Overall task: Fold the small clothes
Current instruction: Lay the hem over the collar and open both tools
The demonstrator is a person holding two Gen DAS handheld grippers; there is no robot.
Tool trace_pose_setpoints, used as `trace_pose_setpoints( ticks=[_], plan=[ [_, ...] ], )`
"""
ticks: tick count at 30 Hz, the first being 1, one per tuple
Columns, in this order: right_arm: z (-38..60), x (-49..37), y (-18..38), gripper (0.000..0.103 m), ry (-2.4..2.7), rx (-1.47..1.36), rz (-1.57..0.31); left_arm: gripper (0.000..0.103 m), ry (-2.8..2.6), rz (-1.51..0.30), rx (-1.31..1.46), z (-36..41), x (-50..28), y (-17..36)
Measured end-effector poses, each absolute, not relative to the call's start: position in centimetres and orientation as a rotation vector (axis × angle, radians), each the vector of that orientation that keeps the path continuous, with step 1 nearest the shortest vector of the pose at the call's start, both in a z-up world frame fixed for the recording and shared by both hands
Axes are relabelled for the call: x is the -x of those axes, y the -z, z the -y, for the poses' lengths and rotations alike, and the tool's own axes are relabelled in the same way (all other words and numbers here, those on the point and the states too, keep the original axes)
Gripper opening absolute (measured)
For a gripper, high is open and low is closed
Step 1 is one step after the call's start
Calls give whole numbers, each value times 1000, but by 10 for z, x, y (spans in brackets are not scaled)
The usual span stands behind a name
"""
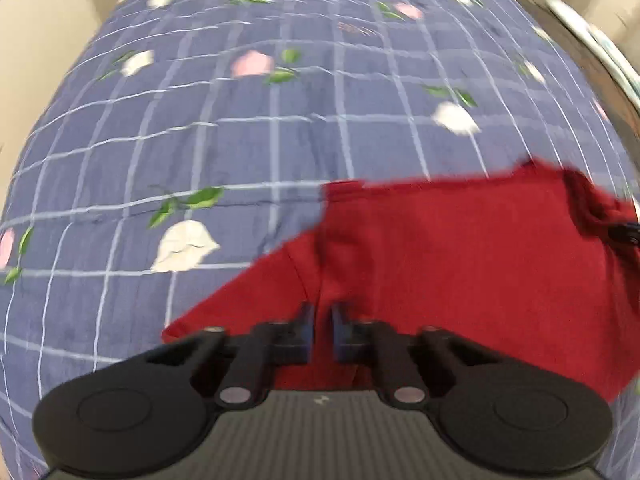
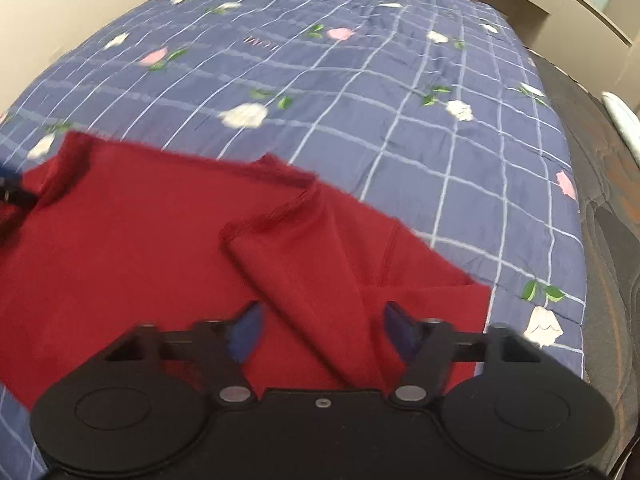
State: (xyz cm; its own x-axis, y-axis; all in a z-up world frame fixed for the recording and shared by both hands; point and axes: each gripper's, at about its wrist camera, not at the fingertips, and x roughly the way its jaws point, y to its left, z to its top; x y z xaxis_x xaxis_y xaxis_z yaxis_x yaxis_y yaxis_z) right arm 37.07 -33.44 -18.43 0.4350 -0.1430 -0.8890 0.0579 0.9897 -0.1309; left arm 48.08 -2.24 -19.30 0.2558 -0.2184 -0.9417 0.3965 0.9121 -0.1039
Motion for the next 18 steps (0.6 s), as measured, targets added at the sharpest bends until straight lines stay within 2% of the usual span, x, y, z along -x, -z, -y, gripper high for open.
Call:
trace_pose_setpoints(
  ticks=[1,3,9,11,12,13,14,15,16,18],
  plan=[
    [340,-375,181,6,157,63,-1104,5,394,-1224,-133,19,-482,189],
    [353,-382,172,5,211,20,-1063,4,346,-1198,-103,12,-487,184],
    [386,-393,170,6,327,-42,-1075,5,202,-1230,-213,4,-499,194],
    [389,-394,177,17,365,-33,-1115,7,157,-1253,-212,-5,-502,196],
    [391,-394,178,29,389,-39,-1124,13,137,-1256,-191,-10,-502,193],
    [394,-392,178,38,412,-55,-1119,31,130,-1252,-169,-13,-501,190],
    [396,-388,175,42,431,-78,-1105,47,127,-1244,-139,-18,-499,184],
    [398,-384,172,59,441,-97,-1090,73,123,-1233,-119,-21,-496,179],
    [398,-379,168,80,449,-110,-1074,84,112,-1210,-104,-23,-491,173],
    [397,-367,161,92,459,-120,-1037,89,104,-1168,-99,-25,-480,162]
  ],
)
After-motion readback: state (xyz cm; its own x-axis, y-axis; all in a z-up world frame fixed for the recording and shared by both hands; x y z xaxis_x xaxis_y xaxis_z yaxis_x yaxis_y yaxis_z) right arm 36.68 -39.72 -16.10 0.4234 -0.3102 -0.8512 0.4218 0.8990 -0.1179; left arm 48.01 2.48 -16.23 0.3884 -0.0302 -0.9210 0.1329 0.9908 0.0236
